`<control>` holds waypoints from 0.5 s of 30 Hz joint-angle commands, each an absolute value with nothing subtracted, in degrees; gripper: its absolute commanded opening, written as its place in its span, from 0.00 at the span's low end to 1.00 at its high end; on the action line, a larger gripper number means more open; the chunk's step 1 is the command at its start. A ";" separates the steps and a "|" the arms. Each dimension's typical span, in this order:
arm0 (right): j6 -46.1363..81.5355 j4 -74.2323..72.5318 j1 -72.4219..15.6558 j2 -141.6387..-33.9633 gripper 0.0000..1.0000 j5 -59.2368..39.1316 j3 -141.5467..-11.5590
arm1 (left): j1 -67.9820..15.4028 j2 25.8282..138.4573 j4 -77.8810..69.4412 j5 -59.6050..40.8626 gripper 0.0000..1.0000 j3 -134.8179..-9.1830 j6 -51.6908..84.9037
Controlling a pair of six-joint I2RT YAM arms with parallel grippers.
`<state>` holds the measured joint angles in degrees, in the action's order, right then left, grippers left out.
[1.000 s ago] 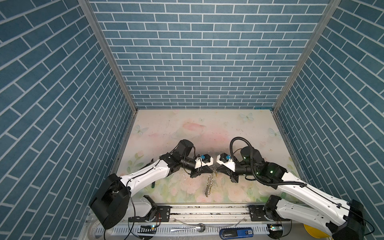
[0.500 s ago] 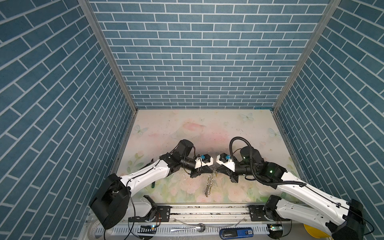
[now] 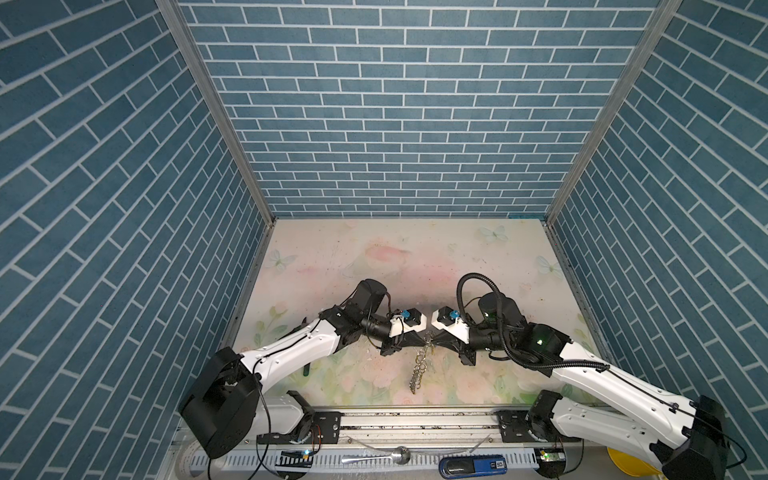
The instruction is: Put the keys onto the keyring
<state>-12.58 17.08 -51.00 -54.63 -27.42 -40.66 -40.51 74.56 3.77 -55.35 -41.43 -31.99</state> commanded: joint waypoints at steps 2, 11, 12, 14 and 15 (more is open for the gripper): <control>-16.71 15.69 -51.92 -54.39 0.00 -28.15 -42.01 | -40.25 74.97 3.60 -56.78 0.00 -41.92 -32.53; -18.67 17.16 -53.01 -55.28 0.00 -27.16 -42.39 | -40.25 74.92 3.78 -56.63 0.00 -42.01 -32.52; -18.96 17.34 -53.16 -54.82 0.00 -27.16 -42.17 | -40.25 74.88 3.71 -56.61 0.00 -41.88 -32.54; -19.61 17.63 -53.22 -53.86 0.00 -27.41 -41.80 | -40.30 74.89 3.69 -56.56 0.00 -41.94 -32.48; -19.94 17.73 -53.34 -53.49 0.00 -27.50 -41.60 | -40.25 74.95 3.71 -56.48 0.00 -42.01 -32.43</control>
